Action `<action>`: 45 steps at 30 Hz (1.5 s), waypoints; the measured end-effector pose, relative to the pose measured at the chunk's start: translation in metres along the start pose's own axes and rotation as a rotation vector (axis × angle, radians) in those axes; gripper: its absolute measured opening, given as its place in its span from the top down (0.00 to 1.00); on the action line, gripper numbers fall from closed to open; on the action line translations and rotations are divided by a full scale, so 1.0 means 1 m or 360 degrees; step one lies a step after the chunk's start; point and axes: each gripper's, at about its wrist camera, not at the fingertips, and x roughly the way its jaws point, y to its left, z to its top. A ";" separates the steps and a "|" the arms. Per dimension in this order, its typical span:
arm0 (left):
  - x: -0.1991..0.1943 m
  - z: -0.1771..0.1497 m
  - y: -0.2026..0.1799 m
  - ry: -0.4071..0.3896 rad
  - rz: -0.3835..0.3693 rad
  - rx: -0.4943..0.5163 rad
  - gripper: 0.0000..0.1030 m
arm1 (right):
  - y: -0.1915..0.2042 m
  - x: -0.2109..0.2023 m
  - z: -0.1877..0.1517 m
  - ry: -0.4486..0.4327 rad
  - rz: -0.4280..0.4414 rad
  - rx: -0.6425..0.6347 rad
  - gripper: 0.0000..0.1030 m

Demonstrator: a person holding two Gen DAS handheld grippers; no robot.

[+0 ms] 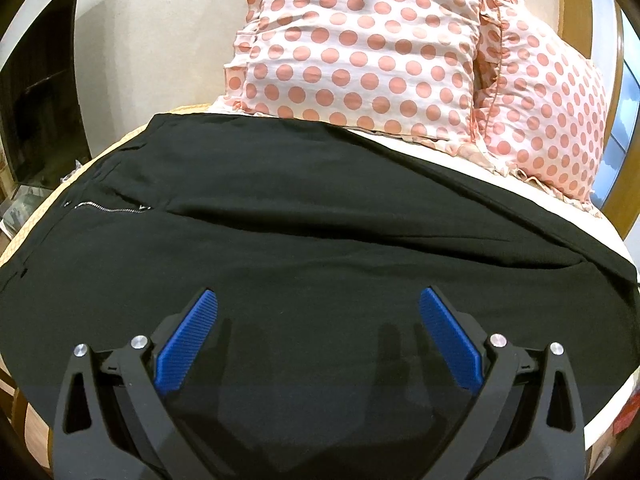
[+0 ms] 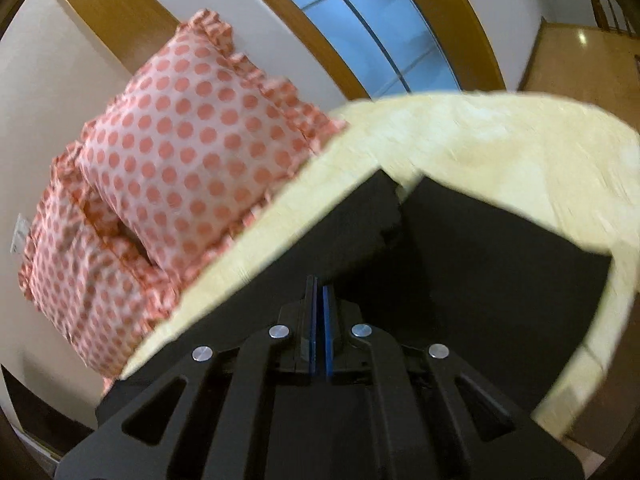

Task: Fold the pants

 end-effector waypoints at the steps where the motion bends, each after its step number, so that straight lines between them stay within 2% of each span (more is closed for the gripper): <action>1: 0.001 0.000 -0.001 0.0006 0.0000 0.0013 0.02 | -0.003 0.001 -0.001 0.0018 0.0007 0.0012 0.97; 3: 0.001 0.000 -0.004 0.0009 0.0012 0.0030 0.02 | -0.009 0.001 -0.002 0.0046 0.0028 0.0059 0.97; 5: -0.001 -0.001 -0.005 -0.0002 0.0030 0.0035 0.02 | -0.014 0.005 -0.001 0.0081 0.0044 0.0121 0.91; 6: -0.002 -0.001 -0.004 -0.0002 0.0026 0.0028 0.02 | -0.016 0.007 -0.002 0.0094 0.0054 0.0145 0.82; 7: -0.003 -0.001 -0.004 0.0000 0.0017 0.0019 0.02 | -0.018 0.008 -0.002 0.0104 0.0070 0.0171 0.66; 9: -0.004 0.001 -0.001 0.0007 -0.0003 -0.0006 0.02 | -0.023 0.009 -0.005 0.0109 0.0096 0.0212 0.53; 14: -0.011 0.013 0.014 -0.0007 -0.0095 -0.0117 0.02 | -0.026 0.017 -0.004 0.0071 0.0109 0.0254 0.56; 17: -0.014 0.023 0.023 -0.0028 -0.0056 -0.0147 0.02 | -0.028 0.027 -0.003 0.0056 0.0107 0.0269 0.76; 19: -0.014 0.030 0.027 -0.0036 -0.0019 -0.0148 0.02 | -0.033 0.037 -0.001 0.0088 0.0156 0.0311 0.94; 20: -0.014 0.037 0.031 -0.0032 -0.0002 -0.0148 0.02 | -0.037 0.039 0.000 0.0094 0.0194 0.0339 0.96; 22: -0.012 0.049 0.038 -0.0018 0.0009 -0.0152 0.02 | -0.044 0.036 0.003 0.0080 0.0319 0.0413 0.97; 25: -0.008 0.068 0.048 0.0002 0.0002 -0.0158 0.02 | -0.054 0.016 0.009 -0.0001 0.0595 0.0525 0.97; 27: -0.002 0.086 0.057 0.0007 -0.0036 -0.0188 0.02 | -0.065 0.001 0.009 -0.0051 0.0782 0.0620 0.98; 29: 0.009 0.105 0.065 0.0022 -0.0117 -0.0247 0.02 | -0.072 -0.009 0.006 -0.0073 0.0875 0.0668 0.98; 31: 0.026 0.126 0.073 0.0053 -0.0154 -0.0309 0.02 | -0.077 -0.016 0.003 -0.0081 0.0906 0.0674 0.97; 36: 0.083 0.169 0.074 0.0155 -0.0018 -0.0256 0.04 | -0.089 -0.019 -0.001 -0.0065 0.0931 0.0715 0.98; 38: 0.104 0.179 0.076 0.0208 0.0004 -0.0270 0.10 | -0.091 -0.018 0.001 -0.0062 0.0922 0.0714 0.98; 42: 0.151 0.194 0.083 0.0375 -0.0005 -0.0401 0.24 | -0.092 -0.021 0.003 -0.0063 0.0915 0.0693 0.98; 45: 0.180 0.200 0.087 0.0453 0.0089 -0.0449 0.31 | -0.088 -0.020 0.006 -0.0061 0.0909 0.0674 0.98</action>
